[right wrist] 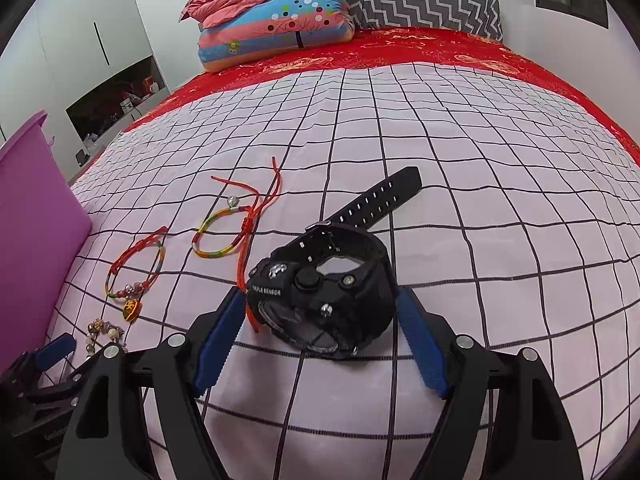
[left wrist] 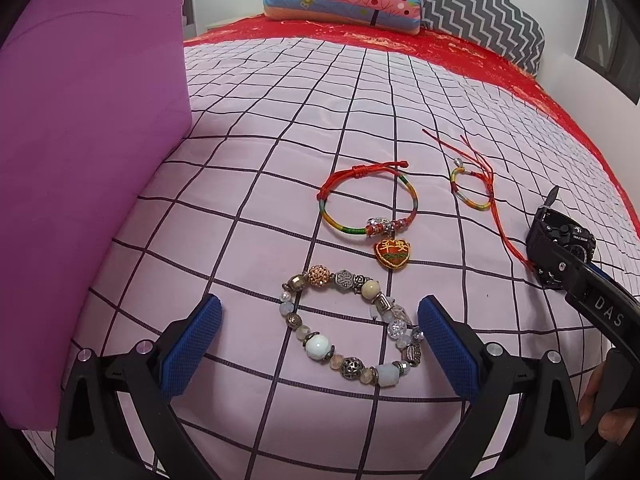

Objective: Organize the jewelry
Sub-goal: 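Lower right tool to black wristwatch while left tool lowers to beaded bracelet, then close right tool on black wristwatch while left tool closes on beaded bracelet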

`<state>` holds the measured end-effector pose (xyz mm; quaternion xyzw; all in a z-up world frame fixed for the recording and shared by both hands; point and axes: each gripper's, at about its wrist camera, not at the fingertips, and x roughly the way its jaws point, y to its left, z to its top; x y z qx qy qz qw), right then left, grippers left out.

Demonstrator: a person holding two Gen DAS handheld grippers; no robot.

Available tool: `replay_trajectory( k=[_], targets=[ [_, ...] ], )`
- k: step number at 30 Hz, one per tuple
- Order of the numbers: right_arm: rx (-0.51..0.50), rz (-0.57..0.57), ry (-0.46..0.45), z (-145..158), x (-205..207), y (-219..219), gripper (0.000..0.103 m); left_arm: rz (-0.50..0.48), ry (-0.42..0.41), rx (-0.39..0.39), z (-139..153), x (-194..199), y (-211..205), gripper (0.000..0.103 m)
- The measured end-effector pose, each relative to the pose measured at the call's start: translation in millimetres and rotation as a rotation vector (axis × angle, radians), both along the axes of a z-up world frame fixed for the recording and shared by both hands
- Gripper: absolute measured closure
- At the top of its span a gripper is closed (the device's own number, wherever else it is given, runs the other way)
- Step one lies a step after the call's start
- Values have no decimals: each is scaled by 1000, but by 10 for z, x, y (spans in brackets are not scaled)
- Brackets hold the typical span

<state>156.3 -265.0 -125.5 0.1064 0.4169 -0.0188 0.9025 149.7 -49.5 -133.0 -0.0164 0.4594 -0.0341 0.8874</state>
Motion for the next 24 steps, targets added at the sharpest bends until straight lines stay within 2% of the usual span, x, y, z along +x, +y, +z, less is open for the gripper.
replay_trajectory(
  k=[7,10,16,17,18,20,24],
  targets=[
    [-20,1,18,-35,99,4,29,-15,10,25,-32,55,-90,8],
    [-43,6,30,-45,125,36,29,-27,13,46,-42,56,-150,17],
    [-99,16,50,-63,168,97,34,-58,9,34,-34,-12,-221,46],
    [-101,19,51,-66,174,98,34,-64,8,26,-30,-21,-225,56],
    [-103,22,51,-66,180,97,35,-69,5,22,-27,-34,-226,70],
    [-101,27,50,-66,175,86,35,-82,8,7,-23,-35,-230,88],
    [-88,29,42,-46,151,68,35,-96,8,-21,-9,-46,-205,94]
  ],
)
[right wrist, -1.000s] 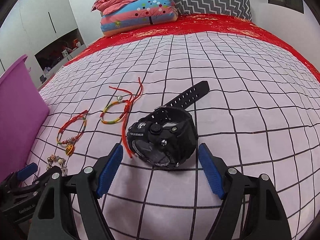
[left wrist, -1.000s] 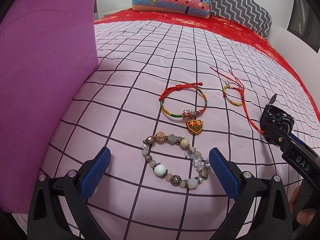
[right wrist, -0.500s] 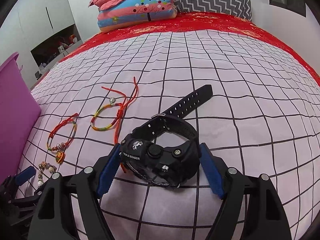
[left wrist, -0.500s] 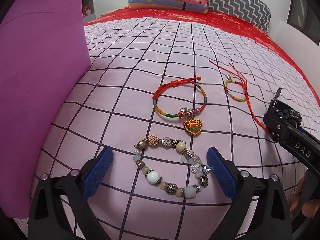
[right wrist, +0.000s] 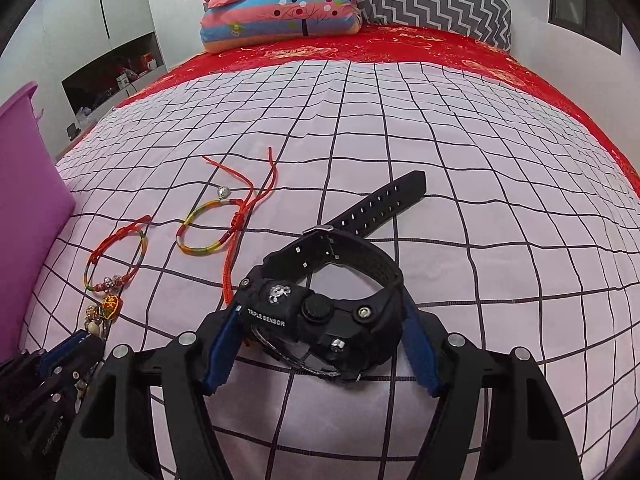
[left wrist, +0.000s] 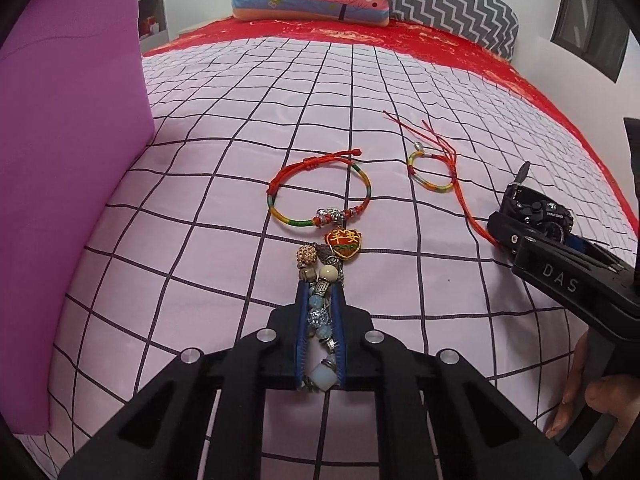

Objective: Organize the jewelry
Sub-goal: 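Close right tool on black wristwatch while left tool closes on beaded bracelet, then carry the held watch and beaded bracelet with both tools over the basin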

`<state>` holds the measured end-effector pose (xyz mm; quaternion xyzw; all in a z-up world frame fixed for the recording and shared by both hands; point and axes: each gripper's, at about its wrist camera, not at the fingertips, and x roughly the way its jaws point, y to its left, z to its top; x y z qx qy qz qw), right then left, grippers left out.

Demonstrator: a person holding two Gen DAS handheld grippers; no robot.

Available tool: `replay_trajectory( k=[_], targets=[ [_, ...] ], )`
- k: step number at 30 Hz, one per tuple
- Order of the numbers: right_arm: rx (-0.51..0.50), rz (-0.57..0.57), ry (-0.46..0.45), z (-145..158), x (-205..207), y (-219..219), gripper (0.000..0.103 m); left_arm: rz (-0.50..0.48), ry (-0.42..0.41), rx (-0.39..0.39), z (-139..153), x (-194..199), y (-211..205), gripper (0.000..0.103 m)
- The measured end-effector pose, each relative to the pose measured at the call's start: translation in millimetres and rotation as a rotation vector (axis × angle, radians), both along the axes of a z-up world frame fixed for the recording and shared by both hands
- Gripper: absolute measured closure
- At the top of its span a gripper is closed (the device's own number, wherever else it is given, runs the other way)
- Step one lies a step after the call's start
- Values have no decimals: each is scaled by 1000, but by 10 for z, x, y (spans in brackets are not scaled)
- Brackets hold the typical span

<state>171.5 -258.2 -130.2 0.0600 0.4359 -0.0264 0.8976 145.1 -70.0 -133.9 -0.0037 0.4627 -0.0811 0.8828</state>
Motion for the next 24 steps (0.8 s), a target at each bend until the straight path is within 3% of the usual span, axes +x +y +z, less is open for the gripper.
replay_trajectory(
  k=[24],
  targets=[
    [70,-7,-30,234,-694,147,35,-89,-16,-77,281,-329,100,94]
  ],
)
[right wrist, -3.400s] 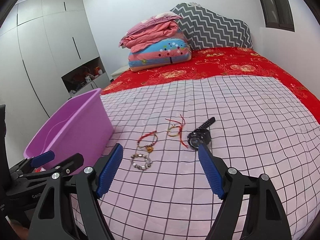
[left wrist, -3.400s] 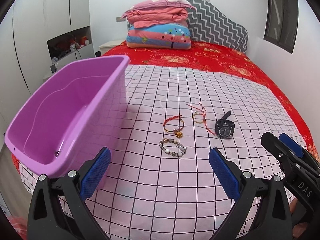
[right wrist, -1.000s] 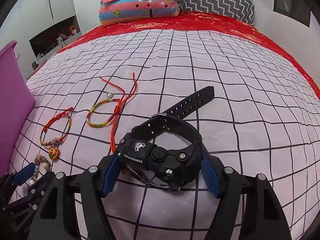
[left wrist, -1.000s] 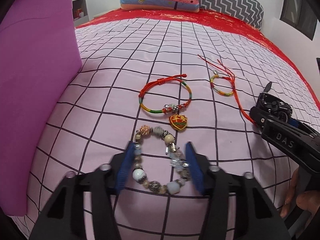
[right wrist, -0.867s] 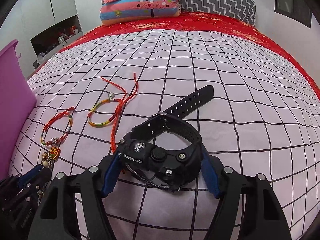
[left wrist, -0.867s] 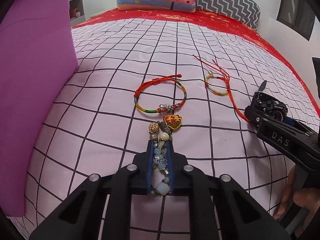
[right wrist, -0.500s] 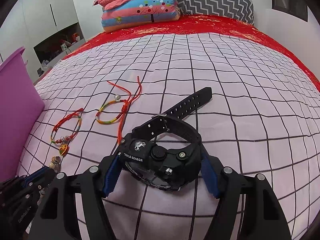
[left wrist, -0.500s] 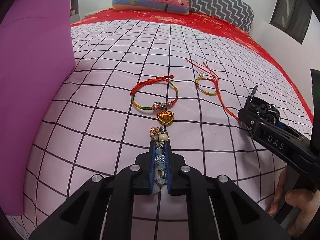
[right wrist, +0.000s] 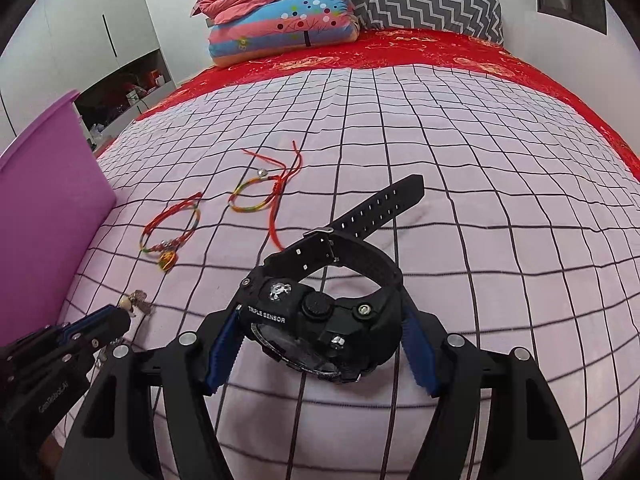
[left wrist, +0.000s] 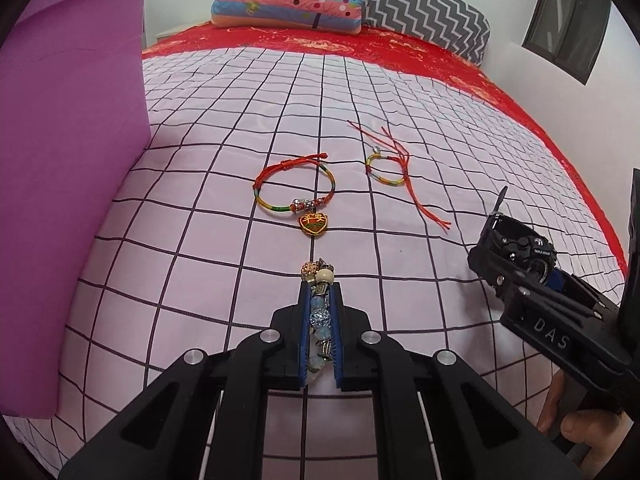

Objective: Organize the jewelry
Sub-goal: 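Carry the held watch and beaded bracelet with both tools over the basin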

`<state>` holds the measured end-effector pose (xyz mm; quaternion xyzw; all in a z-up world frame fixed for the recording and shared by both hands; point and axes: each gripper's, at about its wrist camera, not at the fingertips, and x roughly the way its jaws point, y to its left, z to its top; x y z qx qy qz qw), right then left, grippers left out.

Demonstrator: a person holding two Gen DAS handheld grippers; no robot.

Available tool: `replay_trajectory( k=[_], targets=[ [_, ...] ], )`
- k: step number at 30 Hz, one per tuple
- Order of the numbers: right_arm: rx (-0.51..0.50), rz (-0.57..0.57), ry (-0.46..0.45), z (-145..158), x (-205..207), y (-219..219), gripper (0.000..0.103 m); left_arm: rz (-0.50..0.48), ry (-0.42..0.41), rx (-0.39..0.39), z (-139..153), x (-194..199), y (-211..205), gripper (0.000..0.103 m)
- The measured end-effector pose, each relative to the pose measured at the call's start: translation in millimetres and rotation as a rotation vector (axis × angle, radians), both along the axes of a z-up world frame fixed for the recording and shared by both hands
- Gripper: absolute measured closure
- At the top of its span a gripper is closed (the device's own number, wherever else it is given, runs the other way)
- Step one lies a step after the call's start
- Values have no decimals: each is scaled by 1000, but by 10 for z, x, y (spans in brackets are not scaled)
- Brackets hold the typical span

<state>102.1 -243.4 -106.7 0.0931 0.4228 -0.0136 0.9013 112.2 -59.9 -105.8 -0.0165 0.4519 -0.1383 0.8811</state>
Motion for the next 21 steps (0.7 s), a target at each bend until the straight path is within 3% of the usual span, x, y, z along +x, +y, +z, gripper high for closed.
replay_trajectory(
  k=[13,21],
  targets=[
    [-6,27,-60,462,-462,257,35,-3,-84,-32,462,-374,204,94],
    [1,64,-129,875,-667,488,35,18,-176,-50,1005,-643,432,94]
  ],
)
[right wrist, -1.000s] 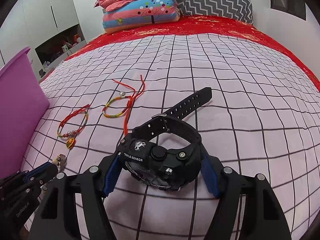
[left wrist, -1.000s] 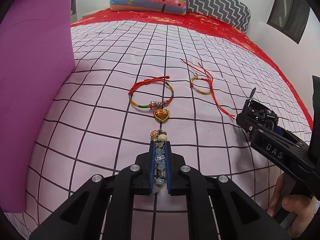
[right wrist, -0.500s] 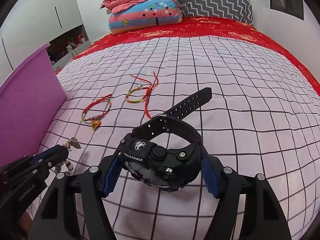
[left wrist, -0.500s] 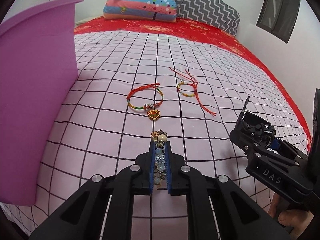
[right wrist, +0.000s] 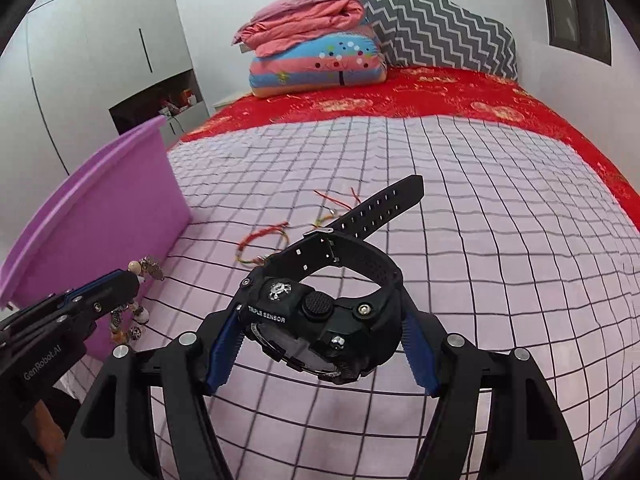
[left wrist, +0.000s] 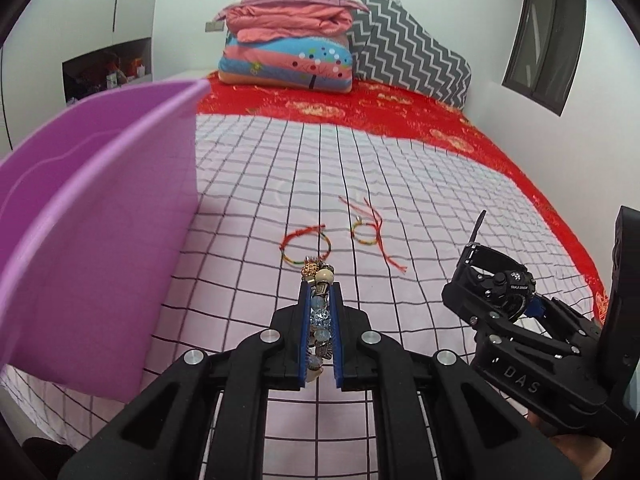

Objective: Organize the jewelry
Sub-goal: 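Carry the held watch and beaded bracelet with both tools over the basin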

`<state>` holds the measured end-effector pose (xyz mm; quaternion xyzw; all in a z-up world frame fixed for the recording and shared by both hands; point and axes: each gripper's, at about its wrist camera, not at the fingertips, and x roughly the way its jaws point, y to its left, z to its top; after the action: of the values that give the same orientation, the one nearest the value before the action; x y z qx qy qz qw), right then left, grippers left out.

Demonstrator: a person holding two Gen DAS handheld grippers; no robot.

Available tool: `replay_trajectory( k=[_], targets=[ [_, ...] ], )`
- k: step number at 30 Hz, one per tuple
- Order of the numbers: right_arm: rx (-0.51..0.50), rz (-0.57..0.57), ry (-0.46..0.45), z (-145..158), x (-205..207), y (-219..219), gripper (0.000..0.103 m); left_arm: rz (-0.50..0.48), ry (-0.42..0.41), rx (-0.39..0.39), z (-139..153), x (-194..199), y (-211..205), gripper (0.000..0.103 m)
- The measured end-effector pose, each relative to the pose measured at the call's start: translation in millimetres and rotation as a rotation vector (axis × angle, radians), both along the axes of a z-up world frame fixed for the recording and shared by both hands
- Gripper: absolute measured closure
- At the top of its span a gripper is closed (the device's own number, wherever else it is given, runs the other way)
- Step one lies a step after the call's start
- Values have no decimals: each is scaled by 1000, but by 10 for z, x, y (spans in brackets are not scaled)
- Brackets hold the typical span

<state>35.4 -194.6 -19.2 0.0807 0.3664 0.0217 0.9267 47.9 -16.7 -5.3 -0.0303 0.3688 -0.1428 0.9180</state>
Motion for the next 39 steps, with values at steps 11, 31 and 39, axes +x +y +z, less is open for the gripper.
replay_trajectory(
  k=[11,31,39],
  targets=[
    [-23,85,-120,589,-124,567,35,49,-118,-21,556,-181,522,94],
    [7,347,-189,1040,245,2156,35,272,-143,-4,745,-132,1914,94],
    [-44,427,-149,991,477,2649,35,327,-115,6,647,8,2294,94]
  ],
)
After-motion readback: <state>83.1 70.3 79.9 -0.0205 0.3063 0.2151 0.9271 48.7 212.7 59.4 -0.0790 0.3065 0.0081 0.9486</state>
